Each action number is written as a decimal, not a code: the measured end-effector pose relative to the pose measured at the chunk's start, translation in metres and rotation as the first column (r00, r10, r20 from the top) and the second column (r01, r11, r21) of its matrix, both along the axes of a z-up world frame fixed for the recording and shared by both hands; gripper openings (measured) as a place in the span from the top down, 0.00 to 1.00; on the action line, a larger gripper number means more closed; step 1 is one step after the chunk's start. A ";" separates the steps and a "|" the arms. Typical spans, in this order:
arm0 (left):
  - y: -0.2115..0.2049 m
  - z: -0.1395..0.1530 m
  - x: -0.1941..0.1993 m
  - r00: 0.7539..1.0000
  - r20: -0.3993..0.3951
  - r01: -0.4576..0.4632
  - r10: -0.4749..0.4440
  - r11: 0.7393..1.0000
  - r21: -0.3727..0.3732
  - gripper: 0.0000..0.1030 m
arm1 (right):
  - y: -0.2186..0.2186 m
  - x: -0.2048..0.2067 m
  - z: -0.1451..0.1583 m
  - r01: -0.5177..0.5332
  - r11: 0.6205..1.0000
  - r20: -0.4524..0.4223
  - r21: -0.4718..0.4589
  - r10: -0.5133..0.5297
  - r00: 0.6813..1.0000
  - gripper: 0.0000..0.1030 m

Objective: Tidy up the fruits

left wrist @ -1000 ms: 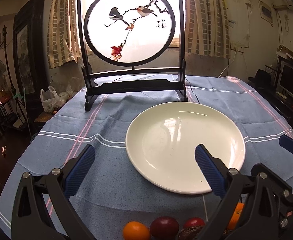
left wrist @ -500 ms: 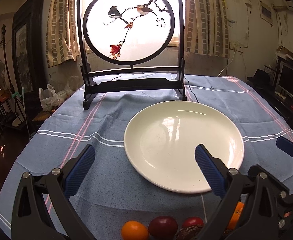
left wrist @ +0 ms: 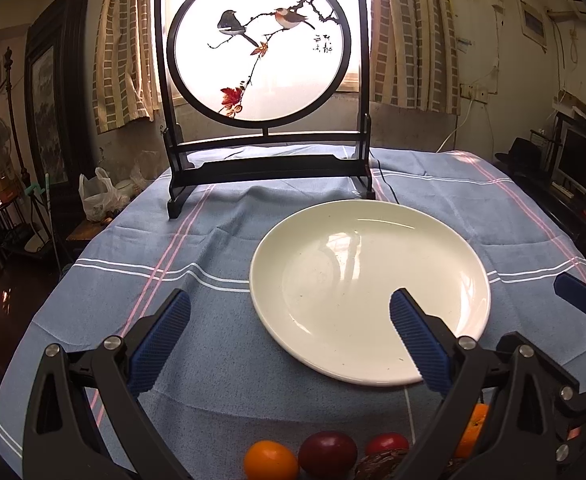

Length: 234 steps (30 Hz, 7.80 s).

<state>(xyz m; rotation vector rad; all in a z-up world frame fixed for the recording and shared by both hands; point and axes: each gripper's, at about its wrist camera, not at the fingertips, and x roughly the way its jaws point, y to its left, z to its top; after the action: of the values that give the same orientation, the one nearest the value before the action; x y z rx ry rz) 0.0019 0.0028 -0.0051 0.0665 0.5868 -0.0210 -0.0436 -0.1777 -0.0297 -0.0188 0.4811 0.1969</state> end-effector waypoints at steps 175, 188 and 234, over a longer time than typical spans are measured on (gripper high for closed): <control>-0.040 0.033 -0.022 0.958 -0.145 0.256 -0.246 0.965 0.050 0.75 | -0.021 -0.025 0.043 -0.348 0.927 -0.149 -0.141 0.328 0.933 0.57; -0.040 0.007 0.055 0.970 -0.174 0.190 -0.170 0.976 0.107 0.75 | 0.005 0.072 0.034 -0.284 0.956 -0.196 -0.078 0.265 0.944 0.57; -0.023 0.005 -0.012 0.963 -0.160 0.239 -0.219 0.964 0.115 0.37 | -0.041 -0.008 0.008 -0.307 0.936 -0.282 -0.170 0.252 0.926 0.37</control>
<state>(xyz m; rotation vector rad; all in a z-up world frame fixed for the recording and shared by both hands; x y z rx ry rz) -0.0101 -0.0204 0.0002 0.2653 0.7241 -0.2138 -0.0520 -0.2185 -0.0217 -0.2754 0.7573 0.4341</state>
